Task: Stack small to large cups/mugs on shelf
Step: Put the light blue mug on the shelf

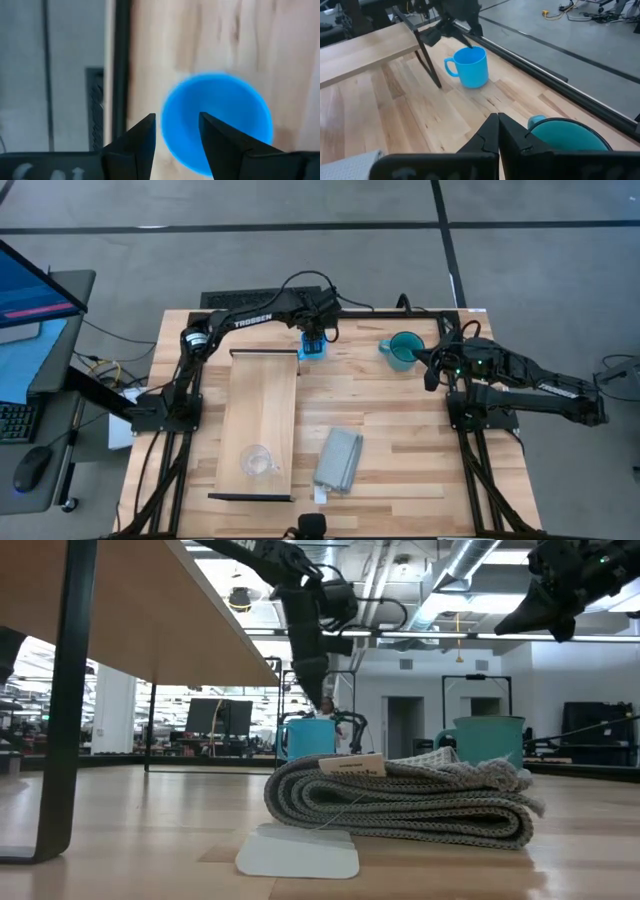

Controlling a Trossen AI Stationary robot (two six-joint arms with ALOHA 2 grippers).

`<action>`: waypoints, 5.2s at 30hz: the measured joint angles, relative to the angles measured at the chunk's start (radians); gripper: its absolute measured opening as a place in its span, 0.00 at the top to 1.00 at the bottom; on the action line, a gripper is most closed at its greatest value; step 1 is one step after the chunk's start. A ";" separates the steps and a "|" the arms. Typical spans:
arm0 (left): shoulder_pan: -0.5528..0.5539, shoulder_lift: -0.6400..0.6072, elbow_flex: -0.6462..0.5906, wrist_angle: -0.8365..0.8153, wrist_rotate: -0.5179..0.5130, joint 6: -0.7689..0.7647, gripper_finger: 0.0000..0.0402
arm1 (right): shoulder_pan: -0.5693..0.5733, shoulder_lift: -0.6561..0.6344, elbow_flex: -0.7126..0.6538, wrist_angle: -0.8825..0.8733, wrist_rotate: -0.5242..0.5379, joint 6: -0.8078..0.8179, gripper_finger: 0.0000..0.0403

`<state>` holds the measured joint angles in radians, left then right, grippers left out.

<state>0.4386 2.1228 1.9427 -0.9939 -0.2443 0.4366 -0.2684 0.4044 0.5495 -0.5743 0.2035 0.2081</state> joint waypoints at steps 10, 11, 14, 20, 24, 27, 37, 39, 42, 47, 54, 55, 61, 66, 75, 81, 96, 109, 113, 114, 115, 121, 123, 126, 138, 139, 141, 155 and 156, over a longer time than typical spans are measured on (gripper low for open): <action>-0.005 0.070 0.027 -0.016 -0.088 0.040 0.65 | 0.000 0.000 0.000 0.001 0.000 -0.006 0.95; -0.005 0.072 0.029 -0.023 -0.087 0.041 0.65 | 0.000 0.000 0.000 0.001 -0.001 -0.007 0.95; -0.003 0.072 0.030 -0.038 -0.044 0.040 0.65 | 0.001 0.000 0.000 0.001 0.000 -0.007 0.95; -0.003 0.072 0.030 -0.080 0.012 0.031 0.65 | 0.000 0.000 0.000 0.001 0.000 -0.007 0.95; -0.003 0.072 0.019 -0.065 0.011 0.031 0.65 | 0.000 0.000 0.000 0.001 0.000 -0.006 0.95; -0.003 0.072 0.019 -0.061 -0.026 0.025 0.66 | 0.000 0.000 0.000 0.001 0.000 -0.006 0.95; -0.004 0.072 0.036 -0.062 -0.057 0.019 0.72 | 0.000 0.000 0.000 0.000 0.000 -0.007 0.95; -0.004 0.072 0.036 -0.061 -0.061 0.014 0.71 | 0.000 0.000 0.000 0.000 0.000 -0.007 0.95; -0.004 0.072 0.036 -0.056 -0.110 0.014 0.71 | 0.000 0.000 0.000 0.000 -0.001 -0.007 0.94; -0.002 0.072 0.036 -0.033 -0.123 0.014 0.72 | 0.000 0.000 0.000 0.000 -0.001 -0.006 0.95; 0.004 0.072 0.036 -0.029 -0.100 0.006 0.72 | 0.000 0.000 -0.001 0.000 -0.001 -0.007 0.94; 0.009 0.072 0.036 -0.029 -0.088 -0.003 0.72 | 0.000 0.000 -0.001 0.000 -0.001 -0.007 0.94; 0.028 0.072 0.036 -0.027 -0.059 -0.030 0.72 | 0.000 0.000 -0.001 0.000 -0.001 -0.007 0.94; 0.033 0.080 0.036 -0.045 -0.025 -0.037 0.72 | 0.000 0.000 -0.001 0.000 -0.001 -0.007 0.94; 0.035 0.108 0.034 -0.043 -0.029 -0.036 0.72 | 0.000 0.000 -0.001 -0.001 -0.004 -0.008 0.94; 0.040 0.107 0.034 -0.058 -0.005 -0.030 0.72 | 0.001 0.000 -0.001 -0.001 -0.003 -0.008 0.95; 0.044 0.120 0.035 -0.085 0.068 -0.099 0.95 | 0.001 0.000 -0.001 -0.001 -0.003 -0.008 0.95; 0.055 0.121 0.057 -0.098 0.107 -0.378 1.00 | 0.001 0.000 -0.001 -0.001 -0.004 -0.008 0.95; 0.062 0.126 0.120 -0.121 0.103 -0.445 1.00 | 0.001 0.000 -0.001 -0.001 -0.004 -0.008 0.95; 0.064 0.126 0.145 -0.133 0.099 -0.454 1.00 | 0.001 0.000 -0.001 -0.001 -0.004 -0.008 0.95; 0.067 0.125 0.172 -0.146 0.097 -0.463 1.00 | 0.000 0.000 -0.001 -0.001 -0.004 -0.008 0.95; 0.085 0.124 0.384 -0.270 0.069 -0.539 1.00 | 0.000 0.000 -0.001 -0.001 -0.004 -0.008 0.95; 0.090 0.107 0.413 -0.288 0.068 -0.570 1.00 | 0.001 0.000 -0.001 -0.001 -0.004 -0.008 0.95; 0.101 0.047 0.380 -0.296 0.106 -0.626 1.00 | 0.000 0.000 -0.001 -0.001 -0.004 -0.008 0.95; 0.051 -0.107 0.386 -0.437 0.074 -0.836 1.00 | 0.000 0.000 -0.001 0.000 -0.034 -0.025 0.94; 0.045 -0.125 0.386 -0.441 0.073 -0.854 1.00 | 0.000 -0.001 -0.001 0.002 -0.044 -0.027 0.94; 0.028 -0.168 0.386 -0.448 0.056 -0.895 1.00 | 0.000 -0.001 -0.001 0.003 -0.049 -0.031 0.94; -0.168 -0.392 0.384 -0.578 -0.060 -1.323 1.00 | 0.000 0.000 -0.001 0.006 -0.079 -0.033 0.94; -0.181 -0.391 0.383 -0.577 -0.059 -1.342 1.00 | 0.000 0.000 -0.001 0.006 -0.079 -0.033 0.94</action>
<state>0.2576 1.7320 2.3253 -1.5714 -0.3037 -0.9055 -0.2684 0.4042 0.5488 -0.5682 0.1246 0.1749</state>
